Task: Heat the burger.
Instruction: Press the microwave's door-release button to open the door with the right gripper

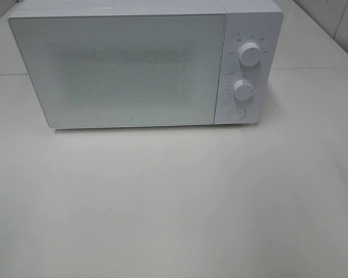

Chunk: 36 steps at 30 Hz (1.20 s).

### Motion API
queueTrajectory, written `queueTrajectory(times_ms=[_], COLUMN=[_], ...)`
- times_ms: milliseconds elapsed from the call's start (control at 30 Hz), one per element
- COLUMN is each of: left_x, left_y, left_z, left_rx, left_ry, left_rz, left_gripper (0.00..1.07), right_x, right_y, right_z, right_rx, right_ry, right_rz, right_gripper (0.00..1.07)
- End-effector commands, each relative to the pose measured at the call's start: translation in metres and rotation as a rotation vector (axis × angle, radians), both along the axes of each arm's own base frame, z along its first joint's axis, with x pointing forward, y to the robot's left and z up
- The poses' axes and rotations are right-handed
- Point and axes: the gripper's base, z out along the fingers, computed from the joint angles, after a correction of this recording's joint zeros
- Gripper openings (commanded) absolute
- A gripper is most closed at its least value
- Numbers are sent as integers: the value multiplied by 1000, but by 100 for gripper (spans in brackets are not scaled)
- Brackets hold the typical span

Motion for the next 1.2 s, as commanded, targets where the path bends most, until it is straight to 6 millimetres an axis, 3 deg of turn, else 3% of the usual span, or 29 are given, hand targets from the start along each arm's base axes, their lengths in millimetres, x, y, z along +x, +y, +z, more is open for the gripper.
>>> queueTrajectory(times_ms=[33,300,533,667,867,967,1200], left_x=[-3,-3,-3,-3,-3,-3,-3], left_y=[0,0,0,0,0,0,0], left_z=[0,0,0,0,0,0,0], left_rx=[-16,-16,-16,-16,-16,-16,-16], left_ry=[-31,-31,-31,-31,-31,-31,-31], left_rz=[5,5,5,5,5,5,5], left_gripper=[0,0,0,0,0,0,0], right_x=[22,55,78,83,87,85,79], right_y=[0,1,2,3,12,33,60], right_z=[-5,-16,-28,-31,-35,-33,-29], right_rx=[-63,-66,-65,-57,-41,-10,10], right_ry=[-37,-112,-169,-184,-187,-214,-258], right_rz=[19,9,2,-5,25,100,210], right_gripper=[58,40,7,0,0,0,0])
